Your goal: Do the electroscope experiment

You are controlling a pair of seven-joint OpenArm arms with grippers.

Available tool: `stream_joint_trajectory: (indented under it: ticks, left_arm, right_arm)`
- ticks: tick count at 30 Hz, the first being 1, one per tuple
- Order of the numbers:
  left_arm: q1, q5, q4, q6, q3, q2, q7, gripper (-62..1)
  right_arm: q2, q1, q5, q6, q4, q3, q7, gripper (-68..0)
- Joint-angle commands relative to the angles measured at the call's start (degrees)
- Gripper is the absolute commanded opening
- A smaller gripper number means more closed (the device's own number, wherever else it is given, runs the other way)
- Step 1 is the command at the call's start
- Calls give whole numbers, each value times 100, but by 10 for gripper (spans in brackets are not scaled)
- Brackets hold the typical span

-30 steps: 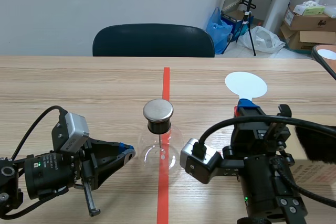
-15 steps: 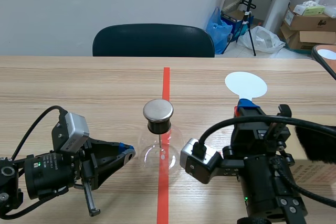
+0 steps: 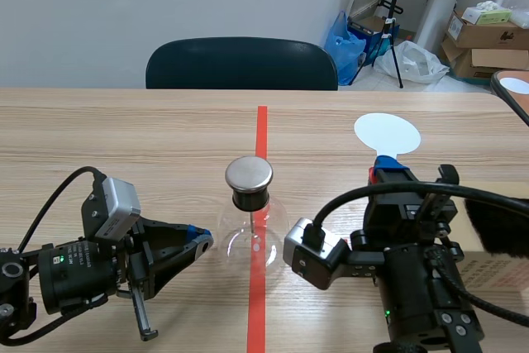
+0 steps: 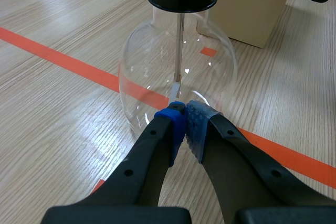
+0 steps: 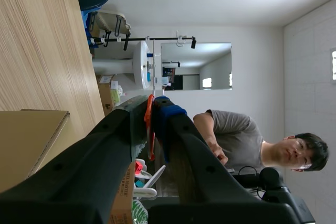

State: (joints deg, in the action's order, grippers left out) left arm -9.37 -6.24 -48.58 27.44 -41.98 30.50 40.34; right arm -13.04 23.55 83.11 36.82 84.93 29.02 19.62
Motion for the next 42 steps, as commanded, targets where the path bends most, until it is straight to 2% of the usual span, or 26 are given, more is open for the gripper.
stream_joint_trajectory:
  ticks: [1, 39, 42]
  left_arm:
    - [-15, -52, -98, 11, 22, 0, 59, -575]
    - [-15, -52, -98, 11, 22, 0, 59, -575]
    - [-15, -52, -98, 11, 22, 2, 59, -575]
  right_arm:
    - [-44, -37, 2, 63, 138, 20, 20, -658]
    - [-44, -31, -20, 68, 138, 15, 11, -657]
    - [-44, 72, -35, 120, 144, -111, -175, -657]
